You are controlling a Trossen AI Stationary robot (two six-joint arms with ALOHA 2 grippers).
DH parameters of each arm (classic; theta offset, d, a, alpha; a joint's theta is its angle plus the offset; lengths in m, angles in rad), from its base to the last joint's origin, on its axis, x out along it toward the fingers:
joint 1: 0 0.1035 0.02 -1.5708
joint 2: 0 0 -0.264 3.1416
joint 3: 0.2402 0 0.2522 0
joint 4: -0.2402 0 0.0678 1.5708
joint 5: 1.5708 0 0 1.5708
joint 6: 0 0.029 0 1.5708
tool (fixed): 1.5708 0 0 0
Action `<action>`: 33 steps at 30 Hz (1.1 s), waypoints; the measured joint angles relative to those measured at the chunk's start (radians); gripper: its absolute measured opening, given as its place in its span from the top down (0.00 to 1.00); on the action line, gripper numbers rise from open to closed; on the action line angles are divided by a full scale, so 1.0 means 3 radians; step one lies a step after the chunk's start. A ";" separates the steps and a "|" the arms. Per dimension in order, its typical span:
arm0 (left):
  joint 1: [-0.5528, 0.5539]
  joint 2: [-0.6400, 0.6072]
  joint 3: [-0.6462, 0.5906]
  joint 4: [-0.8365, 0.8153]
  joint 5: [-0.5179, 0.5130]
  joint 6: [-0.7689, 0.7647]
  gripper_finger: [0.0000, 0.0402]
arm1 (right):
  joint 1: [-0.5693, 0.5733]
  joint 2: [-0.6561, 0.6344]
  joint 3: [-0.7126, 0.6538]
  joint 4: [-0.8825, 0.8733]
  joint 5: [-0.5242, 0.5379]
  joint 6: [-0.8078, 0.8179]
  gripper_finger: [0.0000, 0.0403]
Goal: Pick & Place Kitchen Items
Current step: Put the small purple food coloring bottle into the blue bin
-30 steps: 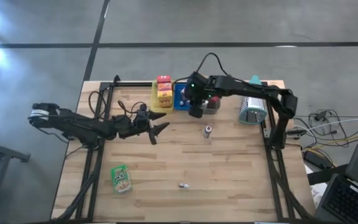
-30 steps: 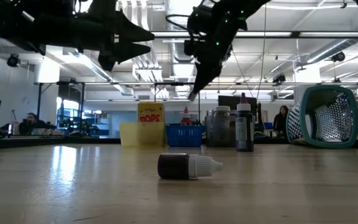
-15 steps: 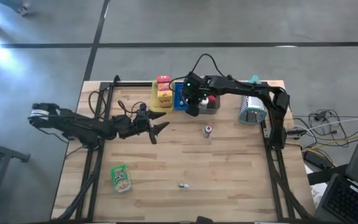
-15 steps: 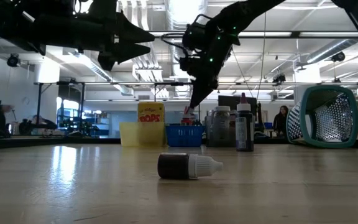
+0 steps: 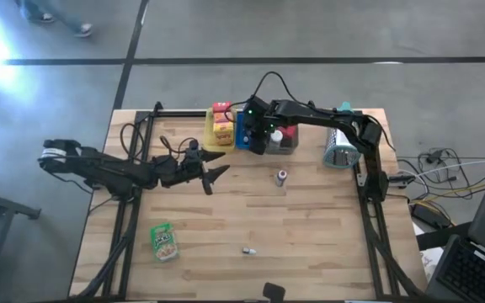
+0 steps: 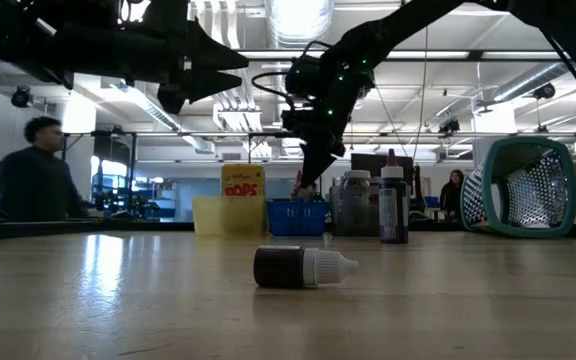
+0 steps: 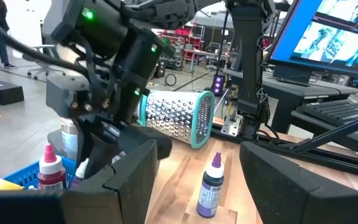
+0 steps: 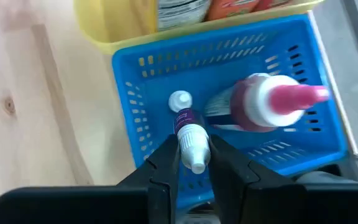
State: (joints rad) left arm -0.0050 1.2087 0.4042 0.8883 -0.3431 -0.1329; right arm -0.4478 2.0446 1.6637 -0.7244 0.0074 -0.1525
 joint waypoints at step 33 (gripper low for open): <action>0.0003 0.0001 0.0000 -0.0026 0.0003 -0.0020 0.41 | -0.0106 0.0389 0.0060 -0.0122 -0.0062 -0.0016 0.84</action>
State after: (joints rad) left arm -0.0040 1.2091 0.4042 0.8806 -0.3424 -0.1390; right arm -0.4797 2.1612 1.6817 -0.7610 -0.0111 -0.1573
